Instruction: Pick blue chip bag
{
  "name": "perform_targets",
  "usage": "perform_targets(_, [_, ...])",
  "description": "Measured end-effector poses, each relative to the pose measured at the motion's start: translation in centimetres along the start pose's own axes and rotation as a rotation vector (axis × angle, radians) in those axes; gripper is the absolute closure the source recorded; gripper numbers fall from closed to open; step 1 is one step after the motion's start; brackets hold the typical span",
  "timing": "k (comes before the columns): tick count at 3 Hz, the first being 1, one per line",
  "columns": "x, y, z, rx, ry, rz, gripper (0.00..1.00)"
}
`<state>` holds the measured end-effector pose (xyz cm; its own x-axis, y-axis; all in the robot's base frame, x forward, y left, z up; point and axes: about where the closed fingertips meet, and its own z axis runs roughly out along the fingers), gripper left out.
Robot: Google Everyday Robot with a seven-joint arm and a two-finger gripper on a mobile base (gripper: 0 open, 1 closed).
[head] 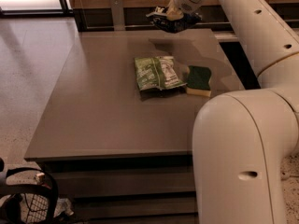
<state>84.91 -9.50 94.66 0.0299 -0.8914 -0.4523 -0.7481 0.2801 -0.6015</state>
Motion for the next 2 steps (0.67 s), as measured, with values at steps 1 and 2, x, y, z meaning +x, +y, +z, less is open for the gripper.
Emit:
perform_targets(1, [-1.3,-1.4,-2.7,0.035,-0.061,-0.025,1.00])
perform_targets(2, [-2.6,-2.7,-5.2,0.072,-0.135,-0.041,1.00])
